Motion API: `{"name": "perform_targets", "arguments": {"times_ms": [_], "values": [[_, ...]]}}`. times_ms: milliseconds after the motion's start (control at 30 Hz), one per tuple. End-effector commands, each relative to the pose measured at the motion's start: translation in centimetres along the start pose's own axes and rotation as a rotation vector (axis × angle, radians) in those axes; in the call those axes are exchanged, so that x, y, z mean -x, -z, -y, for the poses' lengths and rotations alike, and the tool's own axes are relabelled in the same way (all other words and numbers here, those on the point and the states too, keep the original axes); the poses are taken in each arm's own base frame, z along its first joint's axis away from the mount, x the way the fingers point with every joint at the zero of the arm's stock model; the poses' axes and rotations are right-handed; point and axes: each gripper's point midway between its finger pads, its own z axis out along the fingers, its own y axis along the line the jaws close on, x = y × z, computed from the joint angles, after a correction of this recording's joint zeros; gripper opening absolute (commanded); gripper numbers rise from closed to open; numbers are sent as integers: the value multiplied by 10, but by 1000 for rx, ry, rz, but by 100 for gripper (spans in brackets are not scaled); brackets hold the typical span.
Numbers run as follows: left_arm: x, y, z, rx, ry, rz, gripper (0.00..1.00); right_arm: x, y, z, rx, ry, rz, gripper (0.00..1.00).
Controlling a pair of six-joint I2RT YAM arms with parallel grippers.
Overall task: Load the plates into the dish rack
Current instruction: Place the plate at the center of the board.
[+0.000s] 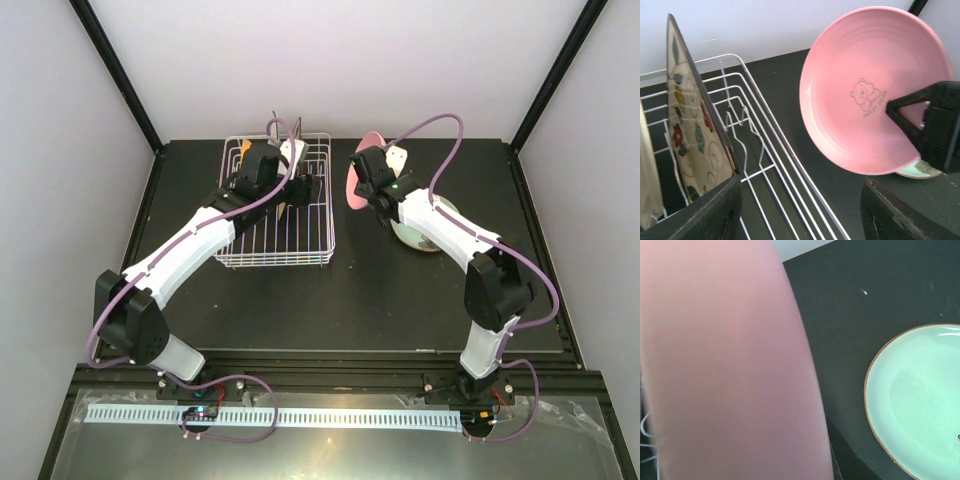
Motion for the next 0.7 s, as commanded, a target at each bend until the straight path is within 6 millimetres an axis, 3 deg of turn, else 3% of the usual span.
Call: {"name": "perform_targets", "arguments": {"times_ms": [0, 167, 333, 667], "values": [[28, 2, -13, 111, -30, 63, 65, 32, 24, -9, 62, -53, 67, 1], [18, -16, -28, 190, -25, -13, 64, 37, 31, -7, 63, -59, 80, 1], [12, -31, -28, 183, -12, -34, 63, 41, 35, -6, 61, -60, 86, 1], [10, -47, -34, 208, -12, -50, 49, 56, 47, -9, 76, -52, 109, 1]]}}
